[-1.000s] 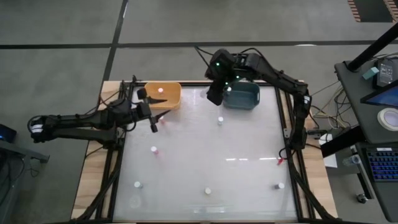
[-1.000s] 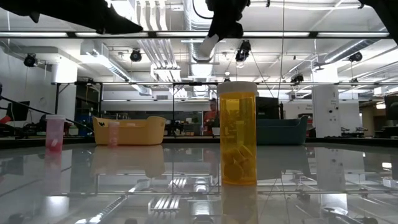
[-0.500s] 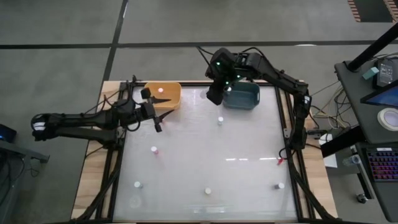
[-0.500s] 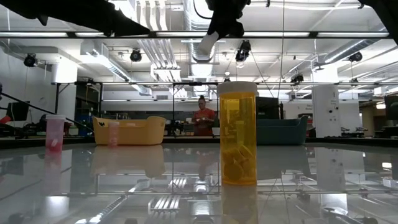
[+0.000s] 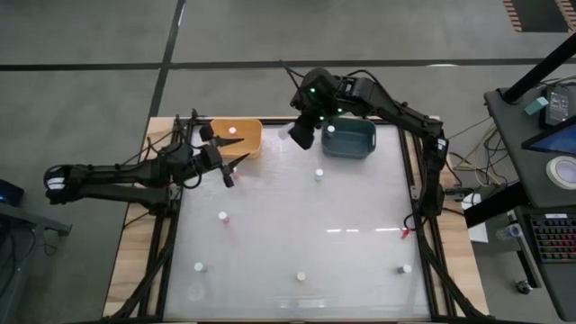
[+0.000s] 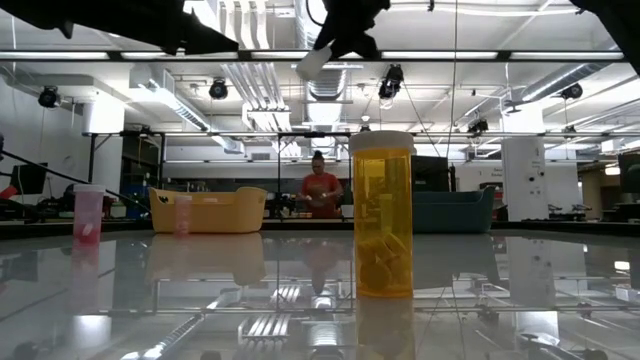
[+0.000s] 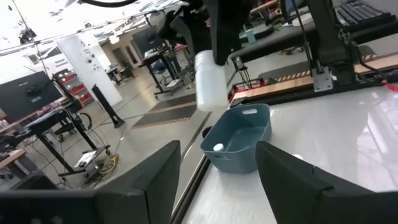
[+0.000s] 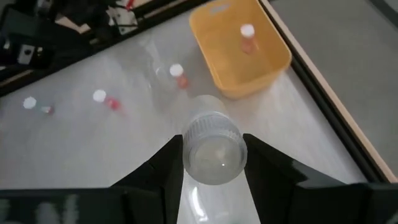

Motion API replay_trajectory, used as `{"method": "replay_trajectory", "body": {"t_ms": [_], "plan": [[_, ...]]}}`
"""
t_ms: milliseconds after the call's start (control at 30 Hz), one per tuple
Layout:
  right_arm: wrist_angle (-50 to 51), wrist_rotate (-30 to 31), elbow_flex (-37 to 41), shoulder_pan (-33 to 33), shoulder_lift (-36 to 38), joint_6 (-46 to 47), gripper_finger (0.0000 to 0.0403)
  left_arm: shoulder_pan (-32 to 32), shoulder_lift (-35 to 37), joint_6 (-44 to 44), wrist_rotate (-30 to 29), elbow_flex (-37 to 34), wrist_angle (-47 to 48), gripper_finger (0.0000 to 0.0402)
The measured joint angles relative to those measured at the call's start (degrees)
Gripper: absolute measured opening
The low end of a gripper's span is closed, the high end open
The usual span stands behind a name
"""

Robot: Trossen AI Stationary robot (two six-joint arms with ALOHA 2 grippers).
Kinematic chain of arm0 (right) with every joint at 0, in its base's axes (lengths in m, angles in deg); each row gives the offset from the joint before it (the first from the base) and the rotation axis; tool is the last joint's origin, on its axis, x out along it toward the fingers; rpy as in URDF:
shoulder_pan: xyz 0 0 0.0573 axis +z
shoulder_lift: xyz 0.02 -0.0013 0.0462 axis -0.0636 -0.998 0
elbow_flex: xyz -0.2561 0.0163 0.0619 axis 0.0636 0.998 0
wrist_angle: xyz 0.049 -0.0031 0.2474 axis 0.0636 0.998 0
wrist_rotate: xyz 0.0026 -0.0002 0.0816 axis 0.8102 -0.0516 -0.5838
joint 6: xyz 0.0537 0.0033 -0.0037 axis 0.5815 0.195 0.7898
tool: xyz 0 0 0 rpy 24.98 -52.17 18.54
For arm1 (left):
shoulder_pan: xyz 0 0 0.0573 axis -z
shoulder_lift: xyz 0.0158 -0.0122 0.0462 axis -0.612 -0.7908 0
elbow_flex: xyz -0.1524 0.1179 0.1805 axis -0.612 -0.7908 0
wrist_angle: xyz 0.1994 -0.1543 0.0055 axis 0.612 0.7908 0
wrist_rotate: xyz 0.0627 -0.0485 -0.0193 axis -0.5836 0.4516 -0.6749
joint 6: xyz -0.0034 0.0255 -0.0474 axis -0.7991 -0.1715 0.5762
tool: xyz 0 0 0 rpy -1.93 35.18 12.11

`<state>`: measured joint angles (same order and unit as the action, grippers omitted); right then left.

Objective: Pick and place medicine bottles into bin by pill shape (circle, oval)
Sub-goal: Put the transparent tablet bottle into the yellow bin

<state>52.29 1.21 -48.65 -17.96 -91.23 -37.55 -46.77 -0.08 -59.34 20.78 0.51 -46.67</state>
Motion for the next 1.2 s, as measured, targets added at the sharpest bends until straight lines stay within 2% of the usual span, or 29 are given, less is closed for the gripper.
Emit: {"method": "replay_trajectory", "body": {"t_ms": [233,333,400,733,900,1200], "plan": [[-5.0,-3.4,0.0,0.0,-4.5,-4.5,0.0139,-1.7,-0.5,0.1,-3.7,-0.8,0.0,0.0257],[-5.7,-3.4,-0.5,0.0,-6.5,-7.2,0.0139,-3.0,-1.7,-0.3,-2.8,-1.6,-1.0,0.0283],[-6.8,-3.3,-1.1,0.2,-8.0,-8.4,0.0139,-4.4,-3.4,-0.4,-0.1,-2.1,-2.6,0.0291],[-8.4,-5.8,-4.9,0.3,-13.3,-10.9,0.0139,-10.5,-15.2,0.3,8.2,-1.8,-10.5,0.0294],[-8.6,-5.8,-5.3,0.4,-13.3,-11.2,0.0139,-12.2,-17.8,0.9,9.1,-1.8,-12.6,0.0294],[-9.0,-5.8,-5.7,0.4,-12.7,-10.9,0.0139,-13.1,-21.4,3.1,16.1,-1.7,-19.8,0.0290]]}}
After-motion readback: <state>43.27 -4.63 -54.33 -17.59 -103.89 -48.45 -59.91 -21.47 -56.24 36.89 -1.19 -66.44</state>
